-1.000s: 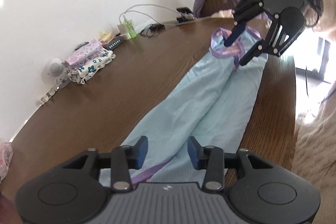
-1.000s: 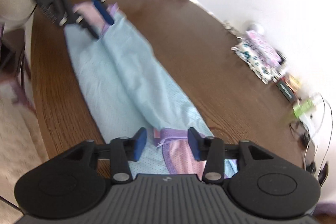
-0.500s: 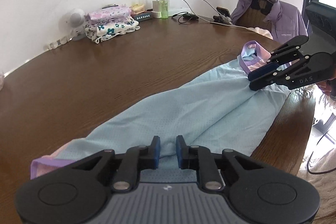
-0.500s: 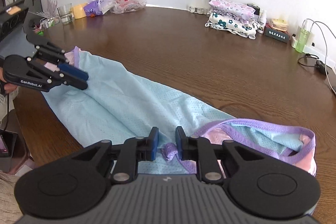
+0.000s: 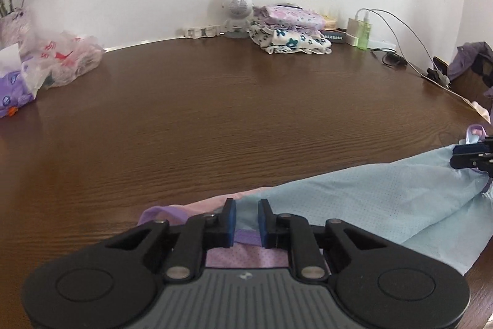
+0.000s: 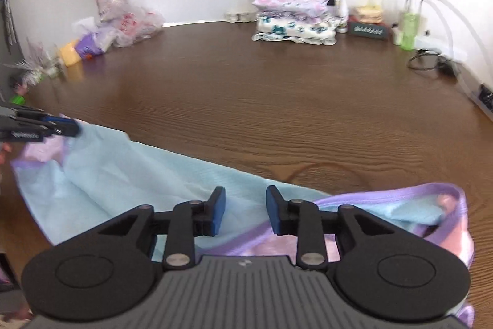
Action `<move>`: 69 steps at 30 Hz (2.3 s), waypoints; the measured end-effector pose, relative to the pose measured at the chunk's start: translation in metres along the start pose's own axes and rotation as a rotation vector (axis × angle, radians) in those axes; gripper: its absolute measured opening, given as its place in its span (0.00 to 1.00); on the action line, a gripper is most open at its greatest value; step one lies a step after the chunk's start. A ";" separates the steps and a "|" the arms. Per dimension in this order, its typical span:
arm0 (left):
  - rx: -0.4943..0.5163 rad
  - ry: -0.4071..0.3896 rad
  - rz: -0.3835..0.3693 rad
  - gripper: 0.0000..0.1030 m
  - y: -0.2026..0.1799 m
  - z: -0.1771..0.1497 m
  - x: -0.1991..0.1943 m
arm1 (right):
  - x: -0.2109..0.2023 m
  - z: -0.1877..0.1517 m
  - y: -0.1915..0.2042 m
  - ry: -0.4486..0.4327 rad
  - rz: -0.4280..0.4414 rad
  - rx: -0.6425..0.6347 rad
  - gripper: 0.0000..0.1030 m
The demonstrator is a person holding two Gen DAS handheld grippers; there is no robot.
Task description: Fold clothes
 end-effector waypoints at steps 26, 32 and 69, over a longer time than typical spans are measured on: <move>0.305 0.104 -0.473 0.22 -0.232 0.033 0.070 | -0.007 0.002 -0.161 0.080 -0.032 0.211 0.17; 0.254 0.128 -0.458 0.17 -0.228 0.021 0.088 | -0.050 0.000 -0.132 -0.016 -0.015 -0.016 0.03; 0.375 -0.004 -0.470 0.17 -0.273 0.047 0.076 | -0.101 -0.056 -0.141 -0.130 -0.084 0.287 0.31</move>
Point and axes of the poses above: each gripper's, at about its wrist camera, not at the fingertips, and x roughly the way its jaws point, y to its left, z to its top, the point moved 8 cm from there along x, roughly the way its jaws point, and after that the axes turned 11 degrees about -z, right-handed, at the moved point
